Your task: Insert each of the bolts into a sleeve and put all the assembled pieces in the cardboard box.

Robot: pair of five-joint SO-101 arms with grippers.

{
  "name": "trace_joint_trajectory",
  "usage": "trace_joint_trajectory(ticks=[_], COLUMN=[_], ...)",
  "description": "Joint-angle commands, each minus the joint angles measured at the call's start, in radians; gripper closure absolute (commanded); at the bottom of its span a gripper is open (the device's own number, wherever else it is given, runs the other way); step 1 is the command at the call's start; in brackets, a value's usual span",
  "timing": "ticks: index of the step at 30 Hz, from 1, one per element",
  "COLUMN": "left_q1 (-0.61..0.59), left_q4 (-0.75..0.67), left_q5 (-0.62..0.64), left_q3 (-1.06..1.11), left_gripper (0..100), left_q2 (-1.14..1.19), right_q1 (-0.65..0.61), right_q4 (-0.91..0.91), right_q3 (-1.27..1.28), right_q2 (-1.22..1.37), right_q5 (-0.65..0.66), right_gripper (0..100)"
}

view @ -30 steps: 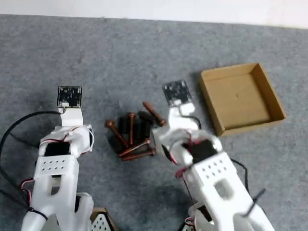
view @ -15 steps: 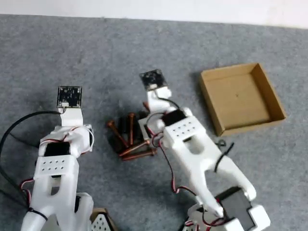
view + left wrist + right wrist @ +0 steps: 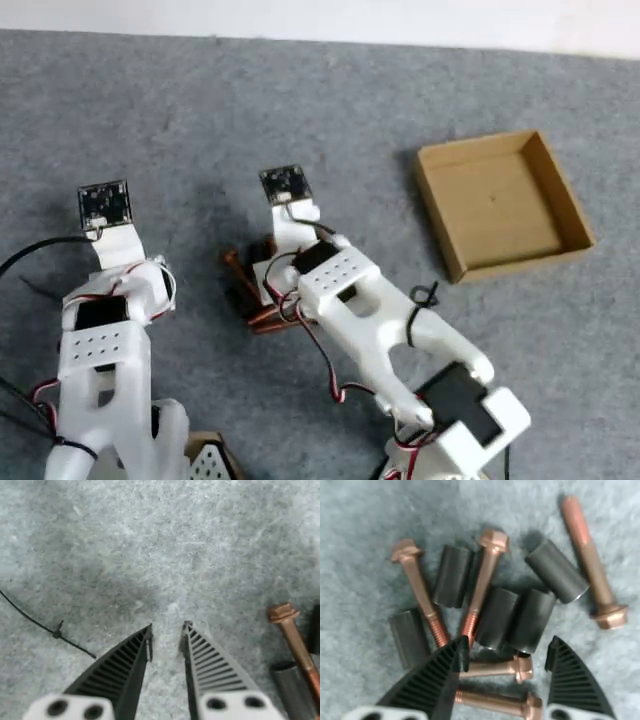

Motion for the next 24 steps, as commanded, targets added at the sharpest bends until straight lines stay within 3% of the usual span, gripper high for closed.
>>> trace_joint_trajectory(ticks=[1, 12, 24], left_q1=[-0.005, -0.004, -0.004], left_q4=[-0.02, -0.02, -0.018], left_q5=[0.009, 0.009, 0.009], left_q3=[-0.015, -0.015, -0.013], left_gripper=[89, 89, 89], left_q2=[-0.002, -0.002, -0.002], right_q1=[-0.019, 0.031, 0.136], right_q4=[-0.021, -0.018, -0.015], right_q3=[-0.067, -0.171, -0.191], right_q2=[0.018, 0.18, 0.186], right_q5=[-0.025, -0.02, -0.018], right_gripper=[76.1, 76.1, 76.1])
